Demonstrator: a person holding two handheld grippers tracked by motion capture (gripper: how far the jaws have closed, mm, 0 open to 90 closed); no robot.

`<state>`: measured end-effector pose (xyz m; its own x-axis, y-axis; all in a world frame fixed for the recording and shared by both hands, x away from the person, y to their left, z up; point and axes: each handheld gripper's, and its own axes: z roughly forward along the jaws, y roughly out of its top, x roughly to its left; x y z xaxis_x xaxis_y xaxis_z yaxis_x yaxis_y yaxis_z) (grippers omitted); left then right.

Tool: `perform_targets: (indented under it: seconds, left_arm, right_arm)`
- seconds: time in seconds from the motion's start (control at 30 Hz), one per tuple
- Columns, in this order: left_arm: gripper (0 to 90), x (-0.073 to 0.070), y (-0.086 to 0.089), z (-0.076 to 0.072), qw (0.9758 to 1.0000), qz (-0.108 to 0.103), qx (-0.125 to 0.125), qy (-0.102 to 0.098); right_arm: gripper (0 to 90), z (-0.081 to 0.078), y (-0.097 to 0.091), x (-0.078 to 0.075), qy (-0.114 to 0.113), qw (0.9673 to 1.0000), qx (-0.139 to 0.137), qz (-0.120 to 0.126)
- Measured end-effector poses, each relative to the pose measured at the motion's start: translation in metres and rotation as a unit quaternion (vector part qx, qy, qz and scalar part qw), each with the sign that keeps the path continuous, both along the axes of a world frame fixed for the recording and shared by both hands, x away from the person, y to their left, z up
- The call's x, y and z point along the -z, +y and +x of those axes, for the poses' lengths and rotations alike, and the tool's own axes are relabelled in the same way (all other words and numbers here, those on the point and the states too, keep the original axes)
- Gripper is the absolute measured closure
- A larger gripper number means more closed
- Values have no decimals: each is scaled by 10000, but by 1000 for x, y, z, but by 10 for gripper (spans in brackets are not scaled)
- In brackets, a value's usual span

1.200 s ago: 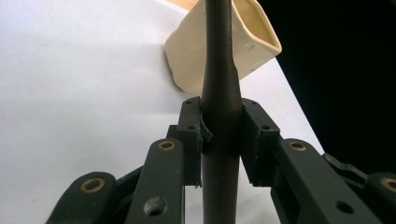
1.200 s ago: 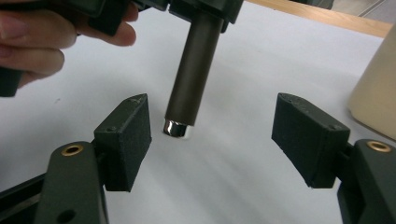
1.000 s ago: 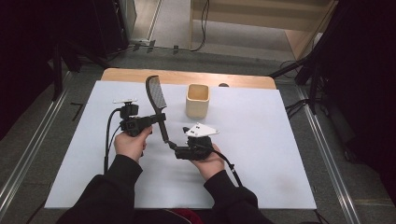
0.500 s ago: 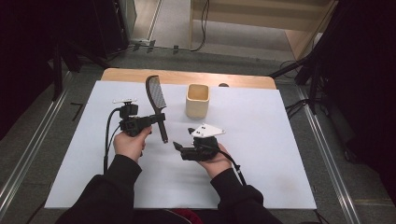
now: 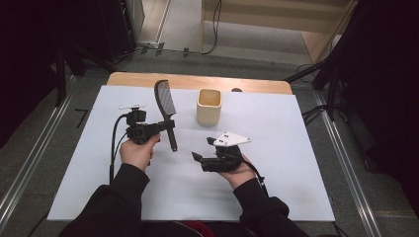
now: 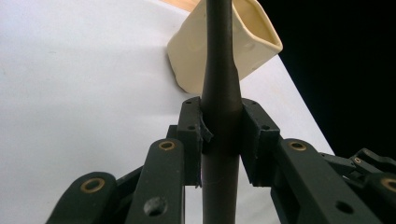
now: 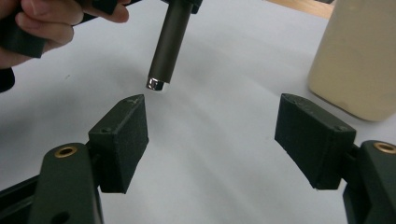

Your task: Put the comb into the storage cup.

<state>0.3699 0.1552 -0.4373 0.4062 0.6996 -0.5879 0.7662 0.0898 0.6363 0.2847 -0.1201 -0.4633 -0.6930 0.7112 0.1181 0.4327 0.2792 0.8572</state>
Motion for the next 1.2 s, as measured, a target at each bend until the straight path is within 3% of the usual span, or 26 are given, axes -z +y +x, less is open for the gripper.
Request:
perform_targets:
  seconds: [0.47, 1.2]
  left_arm:
    - [726, 0, 1, 0, 10000, 15, 19, -53]
    - [726, 0, 0, 0, 9999, 24, 121, -118]
  right_arm:
    - [239, -9, -28, 3, 10, 9998, 26, -188]
    - [239, -20, -69, 6, 100, 9997, 177, -145]
